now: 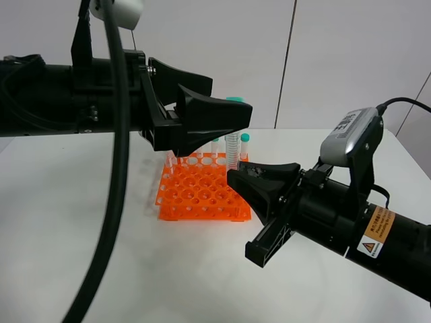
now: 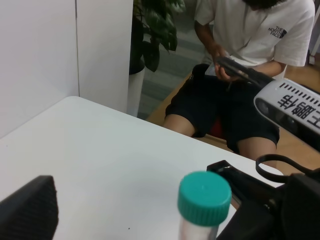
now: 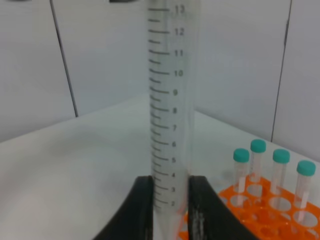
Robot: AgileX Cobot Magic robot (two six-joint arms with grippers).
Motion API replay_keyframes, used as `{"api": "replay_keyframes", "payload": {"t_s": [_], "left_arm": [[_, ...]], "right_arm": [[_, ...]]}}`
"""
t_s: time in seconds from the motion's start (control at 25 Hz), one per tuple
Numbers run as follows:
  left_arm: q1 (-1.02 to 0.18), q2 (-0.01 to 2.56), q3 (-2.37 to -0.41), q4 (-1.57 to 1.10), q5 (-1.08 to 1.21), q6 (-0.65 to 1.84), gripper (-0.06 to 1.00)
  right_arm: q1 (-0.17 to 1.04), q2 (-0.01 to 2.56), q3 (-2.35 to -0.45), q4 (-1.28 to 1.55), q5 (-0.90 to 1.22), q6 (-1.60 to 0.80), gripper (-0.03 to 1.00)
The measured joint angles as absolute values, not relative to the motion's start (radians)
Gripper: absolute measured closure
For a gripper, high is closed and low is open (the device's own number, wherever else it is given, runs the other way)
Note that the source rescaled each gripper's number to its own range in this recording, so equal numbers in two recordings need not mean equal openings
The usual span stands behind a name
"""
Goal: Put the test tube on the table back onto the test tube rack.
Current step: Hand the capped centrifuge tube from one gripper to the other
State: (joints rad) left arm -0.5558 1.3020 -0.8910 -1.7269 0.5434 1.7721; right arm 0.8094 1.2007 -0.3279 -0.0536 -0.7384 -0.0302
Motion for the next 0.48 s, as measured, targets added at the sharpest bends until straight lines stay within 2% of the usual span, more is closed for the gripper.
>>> {"api": "replay_keyframes", "payload": {"t_s": [0.48], "left_arm": [[-0.556, 1.302, -0.891, -1.727, 0.543, 1.772, -0.01]], "right_arm": [[0.809, 1.201, -0.328, -0.05, -0.756, -0.026, 0.96]]}}
